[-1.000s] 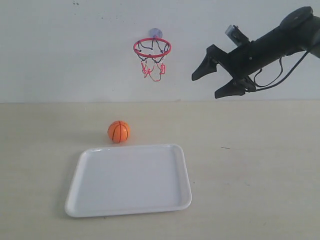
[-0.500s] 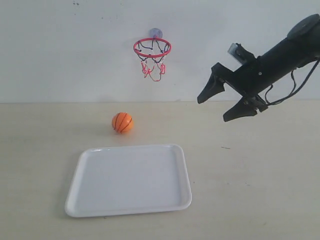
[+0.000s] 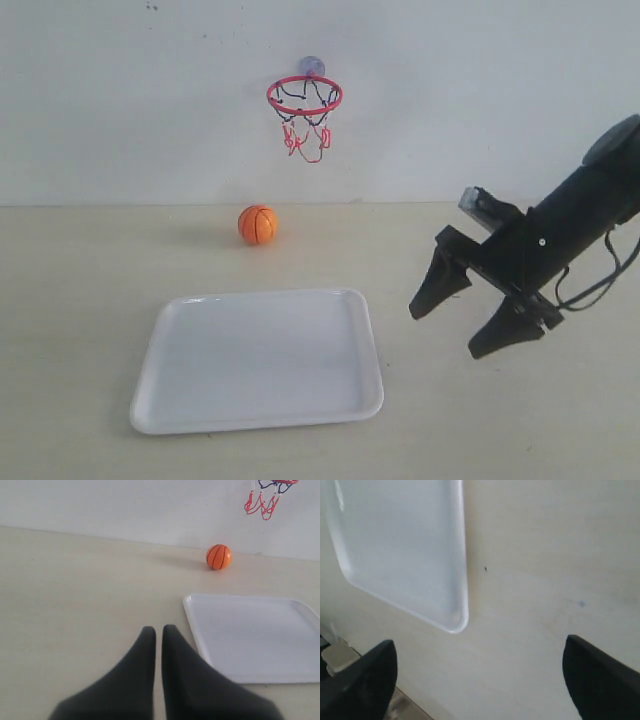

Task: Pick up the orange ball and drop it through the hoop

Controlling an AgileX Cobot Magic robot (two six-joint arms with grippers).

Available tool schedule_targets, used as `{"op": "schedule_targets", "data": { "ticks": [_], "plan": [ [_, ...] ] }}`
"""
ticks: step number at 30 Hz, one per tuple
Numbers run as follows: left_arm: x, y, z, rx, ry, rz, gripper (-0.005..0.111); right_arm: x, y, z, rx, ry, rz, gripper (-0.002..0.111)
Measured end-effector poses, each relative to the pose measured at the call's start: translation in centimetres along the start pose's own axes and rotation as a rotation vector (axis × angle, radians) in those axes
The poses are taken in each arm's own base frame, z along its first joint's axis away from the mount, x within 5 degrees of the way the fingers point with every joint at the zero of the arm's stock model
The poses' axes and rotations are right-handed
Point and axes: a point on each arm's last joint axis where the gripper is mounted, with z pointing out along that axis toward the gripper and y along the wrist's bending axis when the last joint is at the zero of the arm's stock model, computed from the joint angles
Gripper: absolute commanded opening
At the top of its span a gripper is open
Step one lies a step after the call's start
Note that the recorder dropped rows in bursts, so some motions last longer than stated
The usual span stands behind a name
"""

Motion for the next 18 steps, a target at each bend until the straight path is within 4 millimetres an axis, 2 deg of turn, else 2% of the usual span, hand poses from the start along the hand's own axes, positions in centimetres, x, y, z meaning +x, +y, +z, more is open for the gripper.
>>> {"op": "schedule_targets", "data": {
  "ticks": [6,9,14,18],
  "plan": [
    [0.0,0.0,0.0,0.0,0.0,0.0,0.004,3.4,-2.2,2.5,0.013,0.131,0.091,0.083],
    [0.0,0.0,0.0,0.0,0.0,0.0,0.004,5.0,-2.7,3.1,0.018,0.176,0.116,0.083],
    [0.0,0.0,0.0,0.0,0.0,0.0,0.004,7.4,-2.4,3.0,0.024,0.21,0.14,0.083],
    [0.0,0.0,0.0,0.0,0.0,0.0,0.004,9.1,-1.6,2.1,0.037,0.205,0.152,0.083]
  ]
}}
